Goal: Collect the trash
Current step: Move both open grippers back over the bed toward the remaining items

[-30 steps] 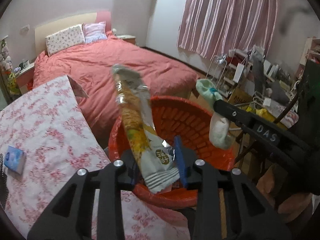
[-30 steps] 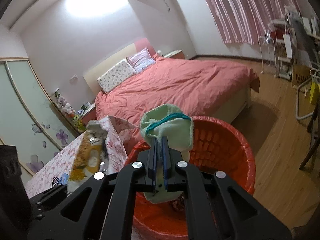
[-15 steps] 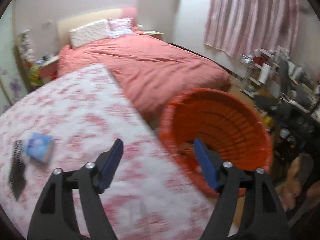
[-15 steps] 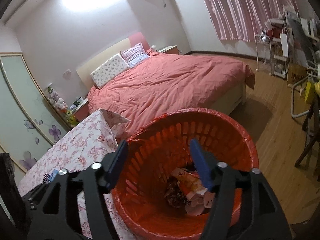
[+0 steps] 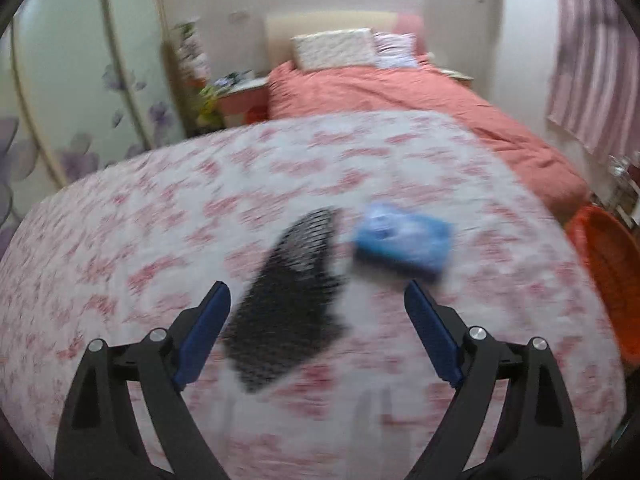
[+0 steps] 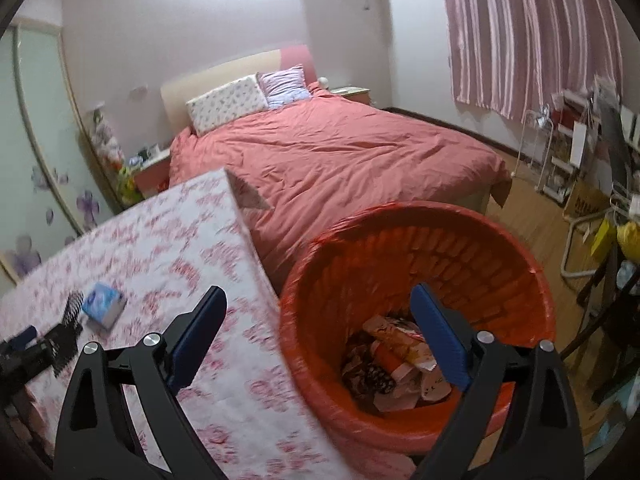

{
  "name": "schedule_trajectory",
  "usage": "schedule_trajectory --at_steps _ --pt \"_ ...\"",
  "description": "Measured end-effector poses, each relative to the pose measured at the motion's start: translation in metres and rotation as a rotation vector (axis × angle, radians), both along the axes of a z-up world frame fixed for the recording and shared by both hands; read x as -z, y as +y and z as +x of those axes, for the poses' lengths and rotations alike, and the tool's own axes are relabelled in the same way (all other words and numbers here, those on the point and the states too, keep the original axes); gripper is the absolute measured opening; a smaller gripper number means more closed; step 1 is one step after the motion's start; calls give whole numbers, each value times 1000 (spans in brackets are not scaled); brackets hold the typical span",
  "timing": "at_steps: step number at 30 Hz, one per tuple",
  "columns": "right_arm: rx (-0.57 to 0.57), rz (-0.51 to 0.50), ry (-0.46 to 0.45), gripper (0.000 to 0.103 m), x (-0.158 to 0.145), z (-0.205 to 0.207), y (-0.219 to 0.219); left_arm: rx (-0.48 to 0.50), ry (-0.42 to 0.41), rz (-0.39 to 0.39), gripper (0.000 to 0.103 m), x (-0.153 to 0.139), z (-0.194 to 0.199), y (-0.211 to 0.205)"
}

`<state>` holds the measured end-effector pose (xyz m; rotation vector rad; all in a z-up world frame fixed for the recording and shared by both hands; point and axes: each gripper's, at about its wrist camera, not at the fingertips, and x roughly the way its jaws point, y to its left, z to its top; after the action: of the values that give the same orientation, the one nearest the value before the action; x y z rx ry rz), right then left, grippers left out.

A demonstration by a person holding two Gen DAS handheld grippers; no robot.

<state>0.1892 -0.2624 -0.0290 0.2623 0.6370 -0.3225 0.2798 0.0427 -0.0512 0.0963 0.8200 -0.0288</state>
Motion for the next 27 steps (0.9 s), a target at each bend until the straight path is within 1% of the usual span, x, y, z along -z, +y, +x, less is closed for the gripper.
schedule_trajectory --at_steps 2,4,7,9,10,11,13,14,15,16,18,22,23,24,26,27 --pt "-19 -36 8 95 1 1 13 -18 37 -23 87 8 7 15" --pt "-52 -68 8 95 1 2 31 -28 56 -27 87 15 14 19" --pt "-90 -71 14 97 1 3 43 -37 74 -13 86 24 24 17" --pt "-116 -57 23 97 1 4 47 -36 87 -8 80 27 30 15" --pt "-123 -52 26 97 0 6 51 -35 101 -3 75 30 34 14" --pt "-131 -46 30 97 0 7 54 -31 98 -19 62 30 35 16" --pt "-156 -25 33 97 0 10 61 -37 94 -18 46 29 41 17" --pt "-177 -14 35 97 0 13 67 -44 94 -3 31 28 42 19" --pt "-193 -9 37 97 1 14 72 -52 93 8 24 28 43 20" --pt "-210 -6 37 97 0 17 77 -59 95 18 19 28 42 26" --pt "-250 -6 39 97 1 21 87 -74 93 30 15 28 39 41" --pt "-324 -23 43 97 4 38 116 -147 87 71 16 28 30 83" --pt "-338 -25 42 97 6 42 122 -161 87 73 20 27 28 92" --pt "-367 -29 45 97 8 51 133 -175 85 68 22 27 26 101" --pt "-410 -39 61 97 12 67 149 -190 81 41 29 27 22 116" --pt "-426 -46 70 97 14 73 154 -192 79 32 32 26 20 120"
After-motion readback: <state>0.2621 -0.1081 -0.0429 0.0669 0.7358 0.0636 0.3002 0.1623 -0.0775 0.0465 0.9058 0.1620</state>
